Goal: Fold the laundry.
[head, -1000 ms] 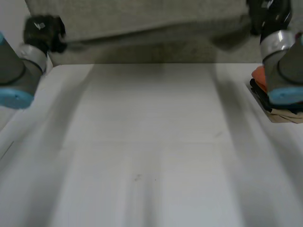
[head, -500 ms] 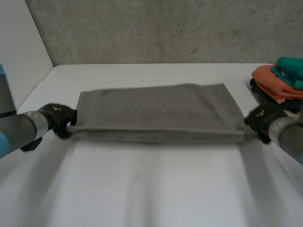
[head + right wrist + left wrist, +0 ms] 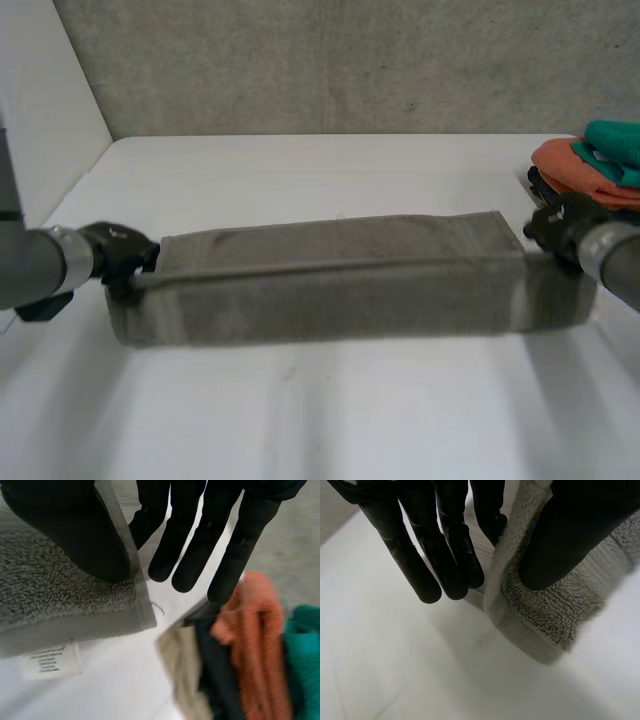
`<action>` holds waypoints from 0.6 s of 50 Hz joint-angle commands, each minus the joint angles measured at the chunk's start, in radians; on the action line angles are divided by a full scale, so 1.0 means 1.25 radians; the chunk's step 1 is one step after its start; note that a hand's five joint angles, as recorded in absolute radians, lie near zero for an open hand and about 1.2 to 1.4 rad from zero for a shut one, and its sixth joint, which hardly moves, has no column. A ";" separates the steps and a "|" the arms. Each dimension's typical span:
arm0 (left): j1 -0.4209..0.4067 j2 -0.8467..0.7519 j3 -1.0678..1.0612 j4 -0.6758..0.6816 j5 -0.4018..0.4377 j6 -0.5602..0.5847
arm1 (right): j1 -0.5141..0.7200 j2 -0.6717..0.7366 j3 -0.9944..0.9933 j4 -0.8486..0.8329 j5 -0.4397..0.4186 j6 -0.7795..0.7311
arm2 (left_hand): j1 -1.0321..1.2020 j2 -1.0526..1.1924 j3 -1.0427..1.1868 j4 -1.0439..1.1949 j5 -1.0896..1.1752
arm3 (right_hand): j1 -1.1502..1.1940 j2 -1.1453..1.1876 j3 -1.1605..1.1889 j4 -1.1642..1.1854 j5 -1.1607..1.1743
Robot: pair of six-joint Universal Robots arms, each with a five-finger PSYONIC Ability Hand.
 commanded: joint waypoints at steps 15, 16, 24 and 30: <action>-0.064 -0.333 0.447 -0.014 -0.173 -0.131 | 0.089 0.442 -0.502 -0.213 0.009 0.026 | 0.092 0.100 0.101 0.101 0.093 | 0.201 0.171 0.163 0.157 0.177; -0.065 -0.338 0.456 -0.016 -0.177 -0.134 | 0.094 0.450 -0.507 -0.216 0.011 0.024 | 0.074 0.082 0.082 0.083 0.074 | 0.147 0.117 0.110 0.104 0.123; -0.080 -0.342 0.482 0.032 -0.216 -0.164 | 0.109 0.489 -0.534 -0.359 0.053 0.056 | -0.773 -0.765 -0.764 -0.764 -0.773 | -0.777 -0.806 -0.814 -0.820 -0.800; -0.082 -0.306 0.425 0.102 -0.223 -0.170 | 0.110 0.449 -0.482 -0.391 0.073 0.135 | -0.773 -0.765 -0.764 -0.764 -0.773 | -0.777 -0.806 -0.814 -0.820 -0.800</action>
